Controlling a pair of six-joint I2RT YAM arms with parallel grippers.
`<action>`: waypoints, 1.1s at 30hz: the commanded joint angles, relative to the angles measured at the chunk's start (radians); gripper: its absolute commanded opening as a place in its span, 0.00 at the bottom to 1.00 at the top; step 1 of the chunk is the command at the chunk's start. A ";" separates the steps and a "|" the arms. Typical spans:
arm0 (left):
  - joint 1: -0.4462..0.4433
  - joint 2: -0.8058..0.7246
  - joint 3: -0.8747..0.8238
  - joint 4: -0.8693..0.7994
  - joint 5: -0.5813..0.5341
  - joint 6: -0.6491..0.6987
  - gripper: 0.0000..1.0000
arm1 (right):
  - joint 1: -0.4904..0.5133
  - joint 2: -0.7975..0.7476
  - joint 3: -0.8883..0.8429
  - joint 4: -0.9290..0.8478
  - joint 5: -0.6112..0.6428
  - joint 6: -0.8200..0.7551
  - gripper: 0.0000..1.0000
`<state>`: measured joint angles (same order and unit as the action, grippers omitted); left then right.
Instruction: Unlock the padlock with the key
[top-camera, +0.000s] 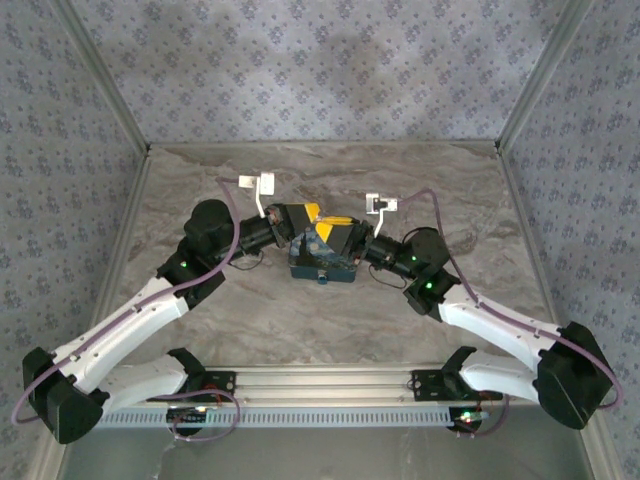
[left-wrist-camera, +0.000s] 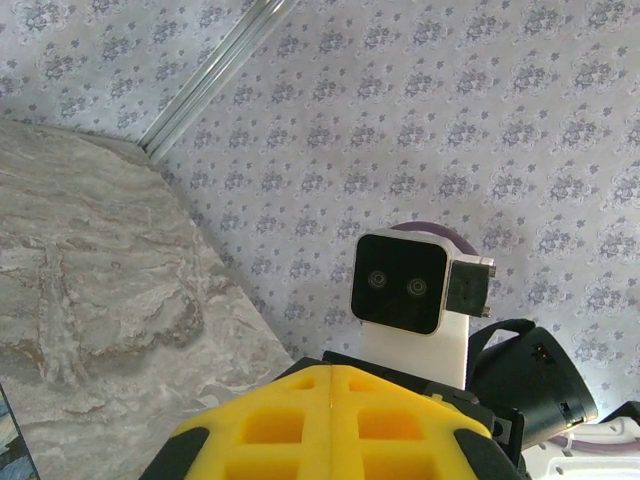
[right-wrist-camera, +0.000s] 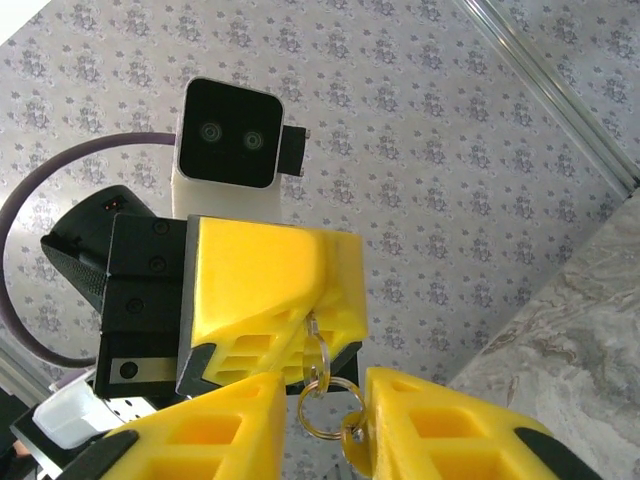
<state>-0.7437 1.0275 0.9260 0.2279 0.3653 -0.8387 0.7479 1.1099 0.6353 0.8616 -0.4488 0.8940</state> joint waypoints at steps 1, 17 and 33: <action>-0.013 -0.014 -0.009 0.045 -0.007 -0.005 0.00 | 0.000 0.006 0.039 -0.002 0.020 -0.009 0.25; -0.011 -0.046 -0.004 0.014 -0.038 0.016 0.00 | -0.034 -0.040 -0.019 -0.010 0.064 0.007 0.40; -0.014 -0.017 -0.010 0.041 -0.025 -0.005 0.00 | -0.005 -0.036 0.051 -0.012 0.010 -0.027 0.48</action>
<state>-0.7486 1.0115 0.9188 0.2329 0.3283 -0.8391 0.7361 1.0672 0.6479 0.8360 -0.4198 0.8894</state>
